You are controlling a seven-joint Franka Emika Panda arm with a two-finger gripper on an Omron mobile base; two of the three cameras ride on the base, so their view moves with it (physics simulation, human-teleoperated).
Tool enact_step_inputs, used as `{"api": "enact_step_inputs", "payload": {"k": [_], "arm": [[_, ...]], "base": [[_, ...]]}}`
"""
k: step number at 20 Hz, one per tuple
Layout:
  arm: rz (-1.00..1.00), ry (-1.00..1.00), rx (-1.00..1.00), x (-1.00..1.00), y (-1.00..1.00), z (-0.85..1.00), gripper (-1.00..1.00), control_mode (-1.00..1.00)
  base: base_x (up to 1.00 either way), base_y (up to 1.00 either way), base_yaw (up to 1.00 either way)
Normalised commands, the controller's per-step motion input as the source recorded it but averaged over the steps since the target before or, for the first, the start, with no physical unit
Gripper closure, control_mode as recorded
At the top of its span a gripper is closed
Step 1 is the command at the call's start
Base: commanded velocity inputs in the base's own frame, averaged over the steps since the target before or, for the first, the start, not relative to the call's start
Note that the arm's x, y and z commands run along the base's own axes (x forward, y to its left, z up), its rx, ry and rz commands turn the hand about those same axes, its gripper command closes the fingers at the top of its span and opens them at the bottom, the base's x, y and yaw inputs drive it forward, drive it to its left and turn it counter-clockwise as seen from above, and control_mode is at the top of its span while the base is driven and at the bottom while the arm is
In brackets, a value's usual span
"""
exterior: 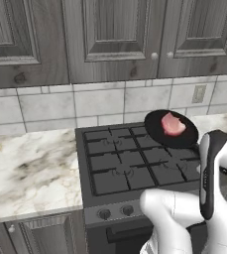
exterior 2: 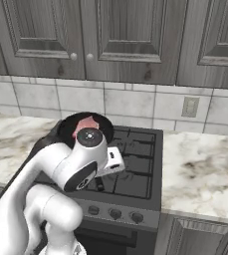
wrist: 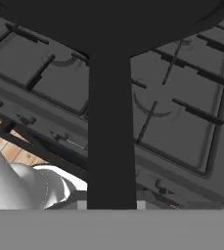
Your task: Pick up the pan with the steak in it and place it on the dining table. Then place the steak on the plate.
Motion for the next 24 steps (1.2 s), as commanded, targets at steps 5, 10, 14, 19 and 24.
{"api": "enact_step_inputs", "payload": {"k": [5, 10, 14, 19, 24], "arm": [[0.23, 0.06, -0.21, -0.45, 0.61, 0.67, 1.00, -1.00], [0.18, 0.02, -0.22, -0.52, 0.71, 0.31, 1.00, -1.00], [0.06, -0.02, -0.08, -0.30, 0.63, 0.04, 1.00, -1.00], [0.00, 0.00, 0.00, -0.04, 0.04, 0.00, 1.00, -1.00], [0.00, 0.00, 0.00, 0.00, 0.00, 0.00, 1.00, 1.00]], "base": [[0.00, 0.00, 0.00], [0.00, 0.00, 0.00], [0.00, 0.00, 0.00], [0.00, 0.00, 0.00], [-0.21, 0.01, 0.01]]}}
